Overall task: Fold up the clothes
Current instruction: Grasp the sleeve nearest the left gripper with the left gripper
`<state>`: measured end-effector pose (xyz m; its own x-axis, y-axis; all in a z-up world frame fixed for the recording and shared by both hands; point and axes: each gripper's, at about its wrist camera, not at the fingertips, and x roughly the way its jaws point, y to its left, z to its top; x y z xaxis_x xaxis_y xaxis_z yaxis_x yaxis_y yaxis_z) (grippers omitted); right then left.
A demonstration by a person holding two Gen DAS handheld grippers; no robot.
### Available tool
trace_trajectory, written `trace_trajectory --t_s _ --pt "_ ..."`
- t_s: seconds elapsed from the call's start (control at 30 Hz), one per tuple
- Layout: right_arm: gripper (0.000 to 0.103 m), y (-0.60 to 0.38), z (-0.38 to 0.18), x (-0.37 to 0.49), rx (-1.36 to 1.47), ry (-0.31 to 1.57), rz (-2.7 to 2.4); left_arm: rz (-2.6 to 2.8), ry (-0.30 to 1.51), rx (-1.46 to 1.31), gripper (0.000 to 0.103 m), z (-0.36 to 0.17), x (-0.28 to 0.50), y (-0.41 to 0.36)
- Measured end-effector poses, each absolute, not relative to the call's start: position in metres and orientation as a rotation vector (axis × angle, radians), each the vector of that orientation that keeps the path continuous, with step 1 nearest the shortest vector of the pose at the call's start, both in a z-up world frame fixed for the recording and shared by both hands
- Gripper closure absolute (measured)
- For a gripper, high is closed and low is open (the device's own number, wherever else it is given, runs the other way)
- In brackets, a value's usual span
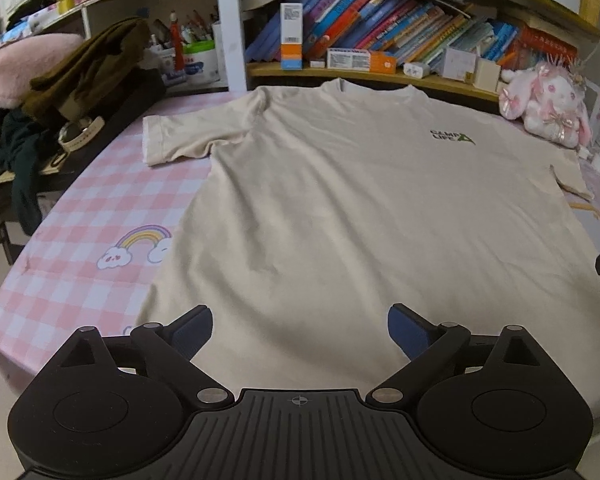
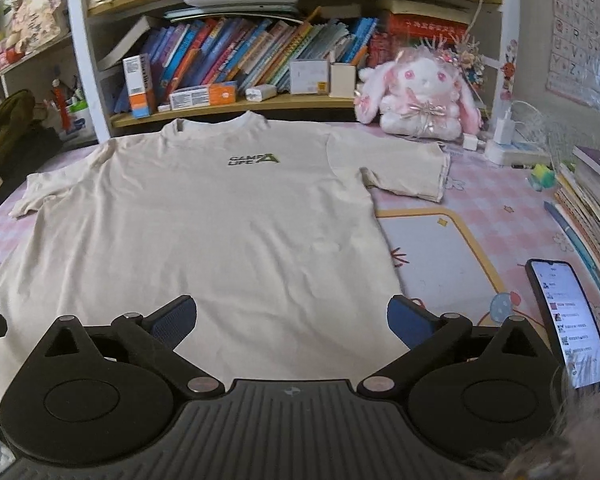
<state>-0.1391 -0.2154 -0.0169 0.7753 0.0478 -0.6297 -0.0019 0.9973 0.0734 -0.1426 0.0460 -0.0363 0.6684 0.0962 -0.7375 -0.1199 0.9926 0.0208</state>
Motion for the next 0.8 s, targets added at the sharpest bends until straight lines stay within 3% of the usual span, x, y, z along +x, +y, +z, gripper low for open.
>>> trace_trajectory --t_s 0.3,0.63,0.77,0.8 --pt "0.000 -0.189 -0.019 -0.126 0.107 0.702 -0.050 0.043 0.821 0.013 0.006 -0.041 -0.117 0.081" --pt "0.000 -0.110 -0.011 -0.118 0.130 0.680 -0.126 -0.052 0.790 -0.166 0.007 -0.032 -0.062 0.193" --pt "0.000 -0.085 -0.010 -0.117 0.140 0.672 -0.152 -0.054 0.776 -0.345 0.012 -0.033 -0.037 0.241" --pt "0.000 -0.080 -0.010 -0.117 0.141 0.679 -0.158 -0.053 0.768 -0.405 0.019 -0.034 -0.031 0.253"
